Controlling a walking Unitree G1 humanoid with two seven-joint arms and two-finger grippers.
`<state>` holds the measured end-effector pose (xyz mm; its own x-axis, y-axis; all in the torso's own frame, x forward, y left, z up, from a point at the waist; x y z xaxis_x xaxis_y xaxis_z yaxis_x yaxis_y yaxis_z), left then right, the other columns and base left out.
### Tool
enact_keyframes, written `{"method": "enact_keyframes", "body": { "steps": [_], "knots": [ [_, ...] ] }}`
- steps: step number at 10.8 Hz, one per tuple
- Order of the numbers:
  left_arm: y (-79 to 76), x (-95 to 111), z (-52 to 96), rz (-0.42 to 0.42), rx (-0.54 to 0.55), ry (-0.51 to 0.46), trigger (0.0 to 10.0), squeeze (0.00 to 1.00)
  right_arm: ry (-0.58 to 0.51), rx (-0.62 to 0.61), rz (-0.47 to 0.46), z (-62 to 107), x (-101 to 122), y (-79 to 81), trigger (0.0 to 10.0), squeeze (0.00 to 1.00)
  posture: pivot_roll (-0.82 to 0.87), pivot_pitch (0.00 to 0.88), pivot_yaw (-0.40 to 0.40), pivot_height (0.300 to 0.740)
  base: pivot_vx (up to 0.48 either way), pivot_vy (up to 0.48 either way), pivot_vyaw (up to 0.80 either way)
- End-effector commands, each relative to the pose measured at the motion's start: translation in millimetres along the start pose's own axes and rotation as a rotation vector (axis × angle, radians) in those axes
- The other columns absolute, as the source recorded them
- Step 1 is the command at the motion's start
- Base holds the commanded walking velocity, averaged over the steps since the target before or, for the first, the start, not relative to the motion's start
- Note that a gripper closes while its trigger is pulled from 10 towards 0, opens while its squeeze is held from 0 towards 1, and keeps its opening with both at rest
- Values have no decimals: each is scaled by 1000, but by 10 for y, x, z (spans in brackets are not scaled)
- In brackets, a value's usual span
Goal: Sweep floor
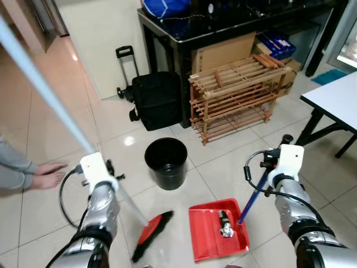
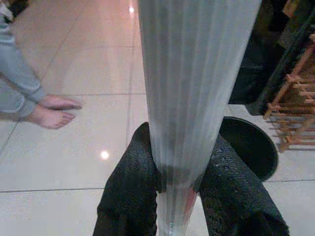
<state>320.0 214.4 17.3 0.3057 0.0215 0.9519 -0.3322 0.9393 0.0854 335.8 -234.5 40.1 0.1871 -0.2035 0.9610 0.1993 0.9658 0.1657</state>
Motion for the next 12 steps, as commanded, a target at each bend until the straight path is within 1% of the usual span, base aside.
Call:
{"method": "enact_keyframes", "body": {
  "steps": [1, 2, 3, 5, 6, 8, 12],
  "knots": [
    [45, 183, -22, -21, 11, -95, 10000, 0, -59, 47, -15, -32, 113, 124, 10000, 0, -171, 14, 134, 740, 0, 0, 0],
    [83, 184, 1, -23, 9, -112, 10000, 0, -59, 69, -17, -20, 85, 194, 10000, 0, -161, 15, 141, 740, 0, 0, 0],
    [158, 148, 23, -33, 21, -112, 10000, 0, -58, 82, -25, -10, 59, 250, 10000, 0, -154, 13, 144, 740, 0, 0, 0],
    [214, 130, 35, -39, 32, -107, 10000, 0, -54, 89, -31, -12, 56, 273, 10000, 0, -152, 11, 138, 740, 0, 0, 0],
    [200, 133, 39, -38, 30, -103, 10000, 0, -54, 95, -22, -13, 61, 278, 10000, 0, -156, 12, 134, 740, 0, 0, 0],
    [95, 119, 58, -31, 8, -96, 10000, 0, -59, 97, -16, -16, 75, 278, 10000, 0, -164, 15, 130, 740, 0, 0, 644],
    [71, 88, 88, -43, -7, -89, 10000, 0, -53, 95, -12, 0, 47, 275, 10000, 0, -162, 21, 130, 740, 0, 0, 800]
  ]
}}
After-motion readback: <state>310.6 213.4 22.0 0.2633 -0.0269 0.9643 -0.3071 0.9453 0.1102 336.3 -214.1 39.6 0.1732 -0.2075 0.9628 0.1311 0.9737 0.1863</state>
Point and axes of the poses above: a point about 5 cm out from each wrist's last joint towards the gripper, its own z axis pointing back from the gripper into the wrist, its own x axis along the axis of the wrist's last joint, y = z × x, the point moved 2 cm from there along -z, pointing out of the wrist towards the gripper, and after that the axes turned 11 degrees about -z, right-handed, at the moved point
